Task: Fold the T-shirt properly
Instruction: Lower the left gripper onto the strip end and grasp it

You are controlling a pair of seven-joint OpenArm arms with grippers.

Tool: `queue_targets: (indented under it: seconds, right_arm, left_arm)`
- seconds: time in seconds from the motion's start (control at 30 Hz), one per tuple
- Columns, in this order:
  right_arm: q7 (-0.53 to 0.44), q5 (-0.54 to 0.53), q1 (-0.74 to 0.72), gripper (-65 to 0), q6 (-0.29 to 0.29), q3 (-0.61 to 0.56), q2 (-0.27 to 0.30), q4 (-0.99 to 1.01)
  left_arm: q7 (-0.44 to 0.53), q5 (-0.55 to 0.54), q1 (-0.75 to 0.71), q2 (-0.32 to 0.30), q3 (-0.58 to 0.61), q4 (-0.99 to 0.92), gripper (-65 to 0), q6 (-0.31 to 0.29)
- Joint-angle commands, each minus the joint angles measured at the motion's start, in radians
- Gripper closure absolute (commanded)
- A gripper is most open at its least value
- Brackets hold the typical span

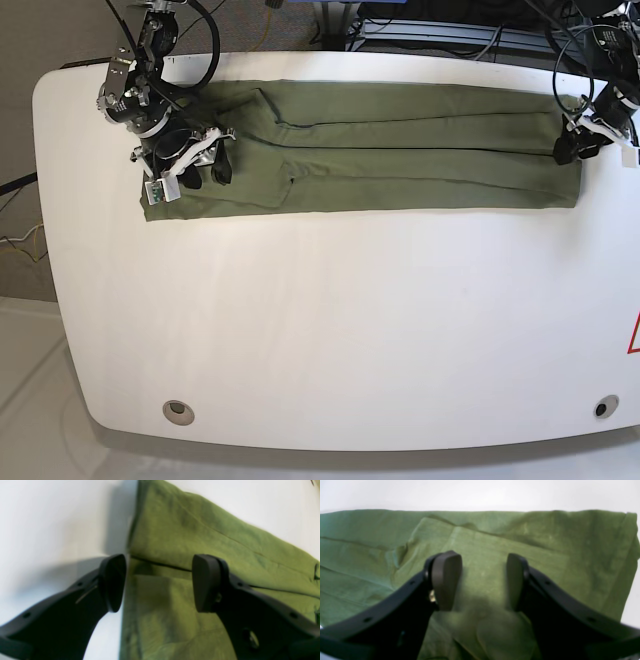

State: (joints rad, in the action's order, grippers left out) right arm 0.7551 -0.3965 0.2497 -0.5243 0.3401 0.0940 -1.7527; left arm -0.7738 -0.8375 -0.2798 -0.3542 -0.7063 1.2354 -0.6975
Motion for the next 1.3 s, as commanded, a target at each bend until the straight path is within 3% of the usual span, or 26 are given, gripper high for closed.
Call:
queue_targets:
  seconds: [0.0, 0.27, 0.53, 0.87, 0.93, 1.27]
  right_arm:
    - [-0.015, -0.019, -0.008, -31.6, -0.007, 0.004, 0.006, -0.021]
    - [-0.014, -0.043, -0.008, -31.6, -0.010, 0.008, 0.008, -0.030]
    - [-0.012, -0.062, -0.009, -31.6, -0.012, 0.018, 0.008, -0.032]
    - [-0.005, -0.029, -0.009, -31.9, -0.015, 0.003, 0.009, -0.023]
    - [0.003, -0.036, -0.011, -31.9, -0.011, 0.010, 0.009, -0.022]
    - [0.006, -0.034, -0.013, -31.8, -0.011, 0.014, 0.011, -0.024]
  left_arm:
    - [-0.036, 0.023, -0.008, -0.003, 0.005, 0.039, -37.9, -0.001]
    - [0.000, 0.054, -0.027, 0.043, 0.036, 0.212, -37.1, 0.000]
    - [-0.004, 0.041, -0.022, 0.040, 0.068, 0.163, -34.2, -0.001]
    - [0.013, 0.067, -0.014, 0.049, 0.104, 0.129, -12.3, -0.001]
    - [0.018, 0.075, -0.011, 0.057, 0.094, 0.150, 0.0, -0.001]
    - [0.021, 0.092, -0.008, 0.059, 0.089, 0.185, 0.0, -0.001]
